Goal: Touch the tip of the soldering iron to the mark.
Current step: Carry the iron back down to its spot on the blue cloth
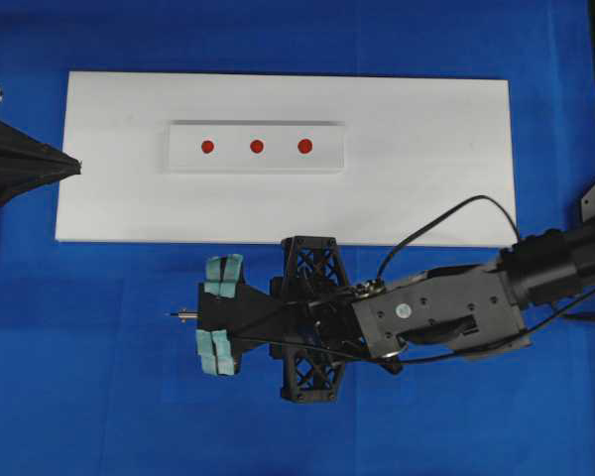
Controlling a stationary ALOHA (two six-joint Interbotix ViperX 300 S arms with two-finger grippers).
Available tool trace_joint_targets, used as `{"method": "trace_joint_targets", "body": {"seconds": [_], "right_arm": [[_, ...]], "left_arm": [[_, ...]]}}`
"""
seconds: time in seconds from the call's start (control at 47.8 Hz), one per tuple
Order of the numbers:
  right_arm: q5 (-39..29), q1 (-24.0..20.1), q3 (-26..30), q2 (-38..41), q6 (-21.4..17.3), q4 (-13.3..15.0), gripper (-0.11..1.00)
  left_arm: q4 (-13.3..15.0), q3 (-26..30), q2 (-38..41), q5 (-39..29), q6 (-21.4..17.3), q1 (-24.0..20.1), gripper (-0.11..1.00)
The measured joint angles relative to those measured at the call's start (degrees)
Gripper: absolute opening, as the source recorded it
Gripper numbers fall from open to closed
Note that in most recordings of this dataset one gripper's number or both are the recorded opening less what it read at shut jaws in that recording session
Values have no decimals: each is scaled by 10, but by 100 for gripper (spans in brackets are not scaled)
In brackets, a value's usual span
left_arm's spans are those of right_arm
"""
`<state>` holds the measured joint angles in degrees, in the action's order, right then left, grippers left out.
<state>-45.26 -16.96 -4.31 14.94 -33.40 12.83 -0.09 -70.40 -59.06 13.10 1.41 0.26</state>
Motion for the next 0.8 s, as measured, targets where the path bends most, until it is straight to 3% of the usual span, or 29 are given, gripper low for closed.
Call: {"method": "trace_joint_targets", "body": {"seconds": [0.335, 0.796], "right_arm": [[129, 2, -76, 19, -4, 0, 7], [236, 2, -120, 52, -1, 0, 7]], "left_arm": [[1, 0, -1, 0, 0, 0, 0], [1, 0, -1, -1, 0, 0, 0]]}}
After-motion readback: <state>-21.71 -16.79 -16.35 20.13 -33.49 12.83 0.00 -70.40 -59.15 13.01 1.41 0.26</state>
